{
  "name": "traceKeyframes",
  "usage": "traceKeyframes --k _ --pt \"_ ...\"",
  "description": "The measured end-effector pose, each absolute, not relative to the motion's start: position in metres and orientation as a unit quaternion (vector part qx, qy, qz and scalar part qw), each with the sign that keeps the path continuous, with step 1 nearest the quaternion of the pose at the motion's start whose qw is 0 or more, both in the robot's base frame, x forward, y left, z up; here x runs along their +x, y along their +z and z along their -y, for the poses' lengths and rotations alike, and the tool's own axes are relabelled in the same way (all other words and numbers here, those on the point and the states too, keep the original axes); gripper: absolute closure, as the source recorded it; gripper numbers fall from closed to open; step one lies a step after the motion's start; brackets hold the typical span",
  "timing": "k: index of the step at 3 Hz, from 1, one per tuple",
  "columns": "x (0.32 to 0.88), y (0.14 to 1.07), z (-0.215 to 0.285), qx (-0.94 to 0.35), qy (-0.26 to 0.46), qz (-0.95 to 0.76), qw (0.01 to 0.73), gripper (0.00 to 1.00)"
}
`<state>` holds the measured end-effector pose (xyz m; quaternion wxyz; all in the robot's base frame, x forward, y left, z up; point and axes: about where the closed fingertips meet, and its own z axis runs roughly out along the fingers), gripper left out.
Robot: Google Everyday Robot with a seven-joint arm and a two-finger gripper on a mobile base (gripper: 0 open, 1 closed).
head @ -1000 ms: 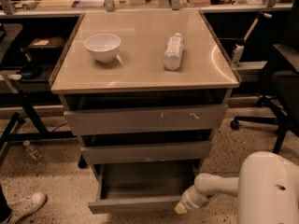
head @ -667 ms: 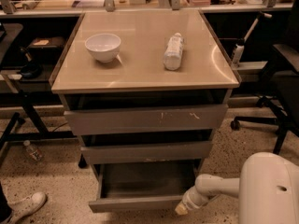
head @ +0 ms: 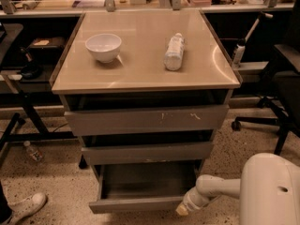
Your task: Close bottom drawer
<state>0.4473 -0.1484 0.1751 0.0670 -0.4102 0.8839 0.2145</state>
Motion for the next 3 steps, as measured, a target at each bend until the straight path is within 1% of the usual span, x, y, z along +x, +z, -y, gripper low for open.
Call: traceKeyframes --k 1,2,3 --pt "0.4473 0.1751 0.1484 -0.41 0.215 -0.884 0.067 0.11" --pt "0.4472 0.1751 0.1484 -0.41 0.215 -0.884 0.067 0.0" --pt "0.4472 0.1751 0.1484 -0.41 0.215 -0.884 0.067 0.0"
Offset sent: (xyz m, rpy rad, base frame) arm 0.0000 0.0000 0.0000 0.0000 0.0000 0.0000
